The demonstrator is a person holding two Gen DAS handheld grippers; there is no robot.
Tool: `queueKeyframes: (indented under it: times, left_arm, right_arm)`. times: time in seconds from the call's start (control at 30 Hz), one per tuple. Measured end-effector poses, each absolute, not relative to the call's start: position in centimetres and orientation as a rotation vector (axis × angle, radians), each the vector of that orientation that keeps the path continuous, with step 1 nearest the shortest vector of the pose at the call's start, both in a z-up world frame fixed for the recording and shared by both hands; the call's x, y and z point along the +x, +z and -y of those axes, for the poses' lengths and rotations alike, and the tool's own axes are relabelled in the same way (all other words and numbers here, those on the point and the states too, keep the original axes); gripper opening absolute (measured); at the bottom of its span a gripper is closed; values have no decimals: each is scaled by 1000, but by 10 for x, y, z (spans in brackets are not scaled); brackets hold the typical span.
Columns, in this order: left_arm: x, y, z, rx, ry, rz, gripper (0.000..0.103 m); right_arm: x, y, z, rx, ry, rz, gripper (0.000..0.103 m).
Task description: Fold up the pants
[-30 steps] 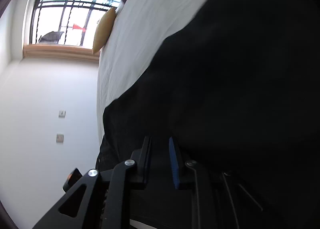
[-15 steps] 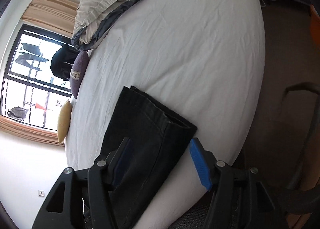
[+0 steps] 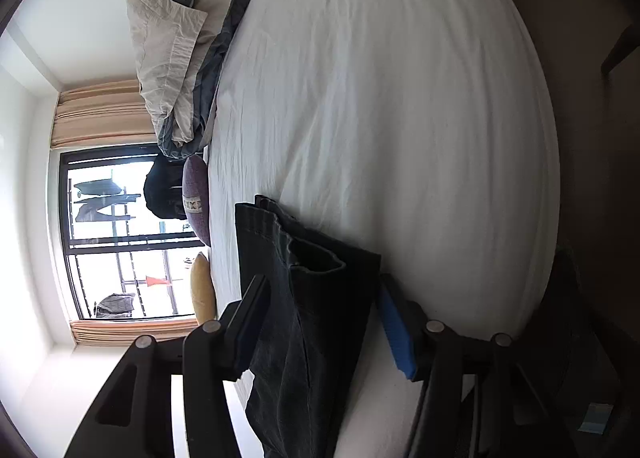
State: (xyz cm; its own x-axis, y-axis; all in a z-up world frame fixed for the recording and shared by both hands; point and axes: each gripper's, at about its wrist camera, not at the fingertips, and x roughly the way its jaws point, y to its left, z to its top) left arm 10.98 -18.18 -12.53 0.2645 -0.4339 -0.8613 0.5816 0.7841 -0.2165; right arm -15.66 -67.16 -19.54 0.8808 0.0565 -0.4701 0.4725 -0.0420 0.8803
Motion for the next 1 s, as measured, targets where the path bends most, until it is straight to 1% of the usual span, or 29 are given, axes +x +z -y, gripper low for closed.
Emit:
queueKeyframes:
  times: [0.07,0.17,0.23,0.3,0.33,0.37,0.4,0.43,0.87,1.0]
  left_arm:
    - [110,-125,181,154,-690,-1107,41]
    - [110,-125,181,153,-690,-1108,41]
    - [110,-125,181,153,-690,-1108,41]
    - [110,-125,181,151,-690,-1109,41]
    - [111,-125,181,150,-689,-1111,41]
    - [111,-125,180,149,-689,-1112,41]
    - [111,-125,180,148,-688,-1114,41]
    - [112,-125,180,148,-688,-1116,41]
    - [122,-125,173,90,-694,-1149,41]
    - [127,-127,169,68,-699,-1166,41]
  right_arm:
    - [-150,-197,673,1604,-340,-400,57]
    - [-152,-201,673,1613,-332,-390,49]
    - [-155,-202,673,1611,-329,-392,45]
    - [-160,-202,672,1609,-324,-397,37]
    - [-160,-202,673,1603,-324,-405,35]
    - [-159,-201,673,1592,-325,-413,31]
    - [-158,-198,673,1578,-323,-417,22]
    - [-156,-196,673,1565,-314,-417,16]
    - [-142,-154,658,1332,-401,-468,14]
    - [-120,-119,635,1147,-411,-520,14]
